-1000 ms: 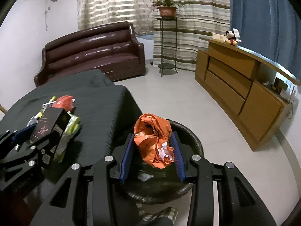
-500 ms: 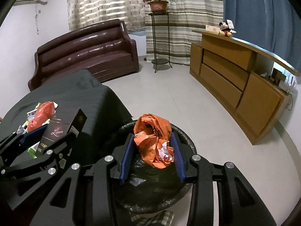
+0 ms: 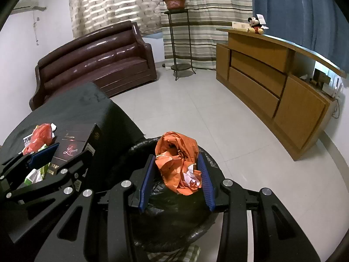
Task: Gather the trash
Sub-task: 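Release the orange bag into the bin while the left tool drops the box in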
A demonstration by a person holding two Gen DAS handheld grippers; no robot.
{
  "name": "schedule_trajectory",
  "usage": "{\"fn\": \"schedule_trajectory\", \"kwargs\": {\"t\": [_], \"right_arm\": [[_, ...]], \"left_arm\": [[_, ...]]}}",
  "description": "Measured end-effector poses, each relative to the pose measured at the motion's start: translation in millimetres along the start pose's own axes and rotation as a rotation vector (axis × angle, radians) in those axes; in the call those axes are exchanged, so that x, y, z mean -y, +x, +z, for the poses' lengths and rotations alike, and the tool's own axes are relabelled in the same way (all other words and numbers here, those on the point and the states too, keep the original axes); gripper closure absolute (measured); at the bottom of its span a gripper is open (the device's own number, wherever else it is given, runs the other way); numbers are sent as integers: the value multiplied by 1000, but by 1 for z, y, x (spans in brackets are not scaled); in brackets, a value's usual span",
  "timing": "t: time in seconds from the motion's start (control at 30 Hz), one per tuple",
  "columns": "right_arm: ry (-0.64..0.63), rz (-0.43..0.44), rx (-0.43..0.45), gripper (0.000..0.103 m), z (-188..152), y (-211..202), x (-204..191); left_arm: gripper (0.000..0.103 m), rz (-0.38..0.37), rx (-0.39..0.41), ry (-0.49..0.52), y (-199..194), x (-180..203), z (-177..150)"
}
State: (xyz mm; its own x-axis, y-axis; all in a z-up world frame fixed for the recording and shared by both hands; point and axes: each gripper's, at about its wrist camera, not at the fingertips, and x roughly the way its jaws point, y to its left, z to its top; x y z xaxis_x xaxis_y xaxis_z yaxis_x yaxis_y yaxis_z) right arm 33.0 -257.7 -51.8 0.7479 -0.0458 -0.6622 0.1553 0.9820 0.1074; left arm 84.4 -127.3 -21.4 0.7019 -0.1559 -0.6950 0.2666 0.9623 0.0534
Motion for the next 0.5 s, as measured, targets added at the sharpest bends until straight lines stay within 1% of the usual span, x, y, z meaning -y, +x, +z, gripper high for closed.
{"fn": "schedule_trajectory", "kwargs": {"t": [0.07, 0.1, 0.27, 0.37, 0.5], "right_arm": [[8, 4, -4, 62, 0, 1, 2], [11, 6, -4, 62, -1, 2, 2], [22, 0, -2, 59, 1, 3, 7], [25, -7, 5, 57, 3, 2, 7], [27, -19, 16, 52, 4, -1, 7]], "left_arm": [[44, 0, 0, 3, 1, 1, 0], [41, 3, 0, 1, 1, 1, 0], [32, 12, 6, -18, 1, 1, 1], [32, 16, 11, -20, 0, 2, 1], [30, 17, 14, -21, -1, 2, 0]]}}
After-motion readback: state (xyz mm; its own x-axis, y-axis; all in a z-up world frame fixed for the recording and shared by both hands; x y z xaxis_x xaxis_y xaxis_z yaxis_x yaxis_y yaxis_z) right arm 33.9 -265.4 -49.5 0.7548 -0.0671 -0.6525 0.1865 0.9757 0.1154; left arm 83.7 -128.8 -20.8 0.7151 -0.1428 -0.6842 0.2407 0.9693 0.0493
